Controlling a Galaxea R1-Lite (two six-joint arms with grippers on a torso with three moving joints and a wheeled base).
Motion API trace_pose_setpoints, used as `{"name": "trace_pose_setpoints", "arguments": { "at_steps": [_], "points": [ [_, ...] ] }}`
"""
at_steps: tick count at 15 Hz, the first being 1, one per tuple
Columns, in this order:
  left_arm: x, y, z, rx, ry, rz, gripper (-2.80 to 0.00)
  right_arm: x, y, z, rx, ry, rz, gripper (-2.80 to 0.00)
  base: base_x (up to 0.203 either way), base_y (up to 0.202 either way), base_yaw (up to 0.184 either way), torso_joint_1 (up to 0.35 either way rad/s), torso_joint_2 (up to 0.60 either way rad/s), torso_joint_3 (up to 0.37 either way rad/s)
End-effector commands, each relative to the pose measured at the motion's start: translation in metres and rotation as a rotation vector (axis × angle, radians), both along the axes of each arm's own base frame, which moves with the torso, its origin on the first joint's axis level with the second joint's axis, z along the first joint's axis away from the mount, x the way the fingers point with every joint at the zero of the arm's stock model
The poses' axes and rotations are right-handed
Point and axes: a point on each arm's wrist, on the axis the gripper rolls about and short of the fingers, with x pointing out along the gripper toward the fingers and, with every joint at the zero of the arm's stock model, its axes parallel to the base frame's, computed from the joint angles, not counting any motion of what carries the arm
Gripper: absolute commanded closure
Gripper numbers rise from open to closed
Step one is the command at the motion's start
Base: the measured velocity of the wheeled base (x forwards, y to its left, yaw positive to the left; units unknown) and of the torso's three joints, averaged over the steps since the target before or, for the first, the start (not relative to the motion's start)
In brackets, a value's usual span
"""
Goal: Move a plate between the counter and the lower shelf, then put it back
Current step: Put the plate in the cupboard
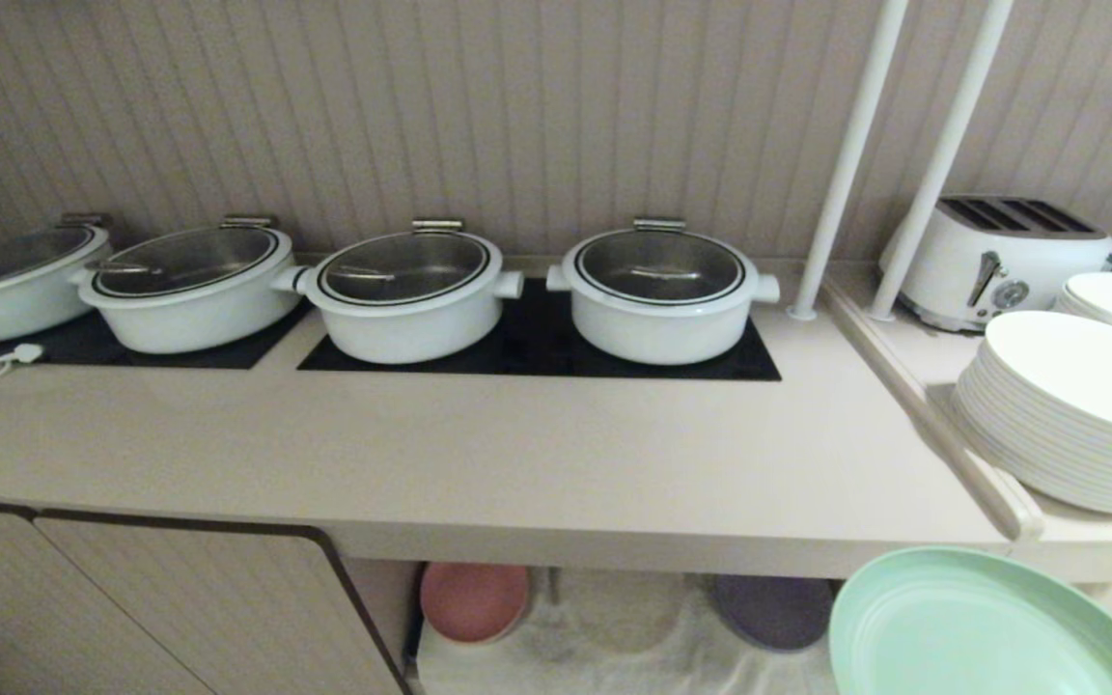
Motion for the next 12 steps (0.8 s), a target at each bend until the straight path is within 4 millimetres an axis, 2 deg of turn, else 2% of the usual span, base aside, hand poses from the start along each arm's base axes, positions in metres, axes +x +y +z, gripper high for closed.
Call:
{"name": "trace_pose_setpoints", "arguments": {
  "at_steps": [1, 12],
  "points": [
    [0.0, 0.0, 0.0, -0.001, 0.0, 0.001, 0.0, -0.0001, -0.0001, -0.0006, 0.0, 0.009, -0.005, 0.0, 0.0, 0.0, 0.0, 0.0, 0.0, 0.0],
    [0.0, 0.0, 0.0, 0.0, 0.0, 0.001, 0.0, -0.0012, 0.0004, -0.0015, 0.066, 0.019, -0.056, 0.0, 0.0, 0.0, 0.0, 0.0, 0.0, 0.0]
  ]
}}
